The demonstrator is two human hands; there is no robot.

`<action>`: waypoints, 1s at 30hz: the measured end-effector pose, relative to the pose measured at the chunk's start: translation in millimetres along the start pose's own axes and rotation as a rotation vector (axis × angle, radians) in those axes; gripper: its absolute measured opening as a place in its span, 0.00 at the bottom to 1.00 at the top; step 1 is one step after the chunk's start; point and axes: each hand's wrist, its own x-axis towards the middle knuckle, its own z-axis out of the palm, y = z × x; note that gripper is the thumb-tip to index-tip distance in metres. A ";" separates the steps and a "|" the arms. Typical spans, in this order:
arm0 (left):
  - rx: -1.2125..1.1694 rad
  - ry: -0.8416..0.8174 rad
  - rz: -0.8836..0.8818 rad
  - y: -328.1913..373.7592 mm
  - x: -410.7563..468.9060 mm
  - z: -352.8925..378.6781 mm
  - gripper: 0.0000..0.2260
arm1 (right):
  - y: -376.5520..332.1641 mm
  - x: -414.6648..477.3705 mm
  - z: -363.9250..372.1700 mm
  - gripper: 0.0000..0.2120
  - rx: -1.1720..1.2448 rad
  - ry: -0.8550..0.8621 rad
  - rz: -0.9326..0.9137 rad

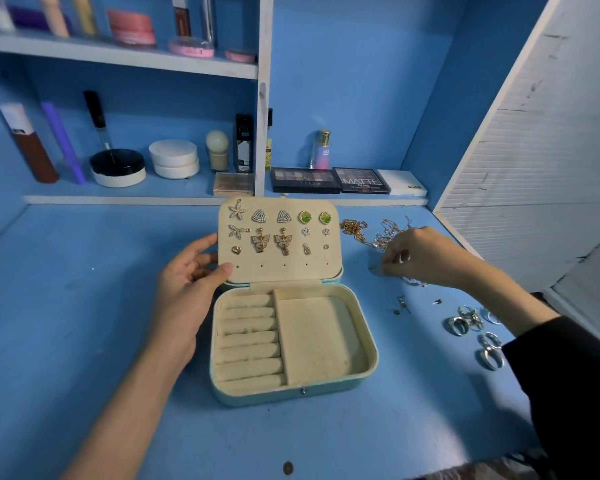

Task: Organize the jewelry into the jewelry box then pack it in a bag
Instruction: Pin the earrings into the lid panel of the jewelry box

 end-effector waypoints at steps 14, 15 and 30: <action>-0.007 0.001 0.011 0.3 -0.6 -0.4 0.18 | -5.0 -1.6 5.1 0.03 -0.097 -0.023 0.018; -0.006 0.002 0.010 0.3 -0.5 -0.2 0.18 | -4.1 -1.4 4.7 0.03 -0.090 -0.029 0.016; -0.004 -0.002 0.011 -0.2 -0.1 -0.7 0.18 | -10.7 8.8 9.4 0.05 -0.124 0.065 -0.093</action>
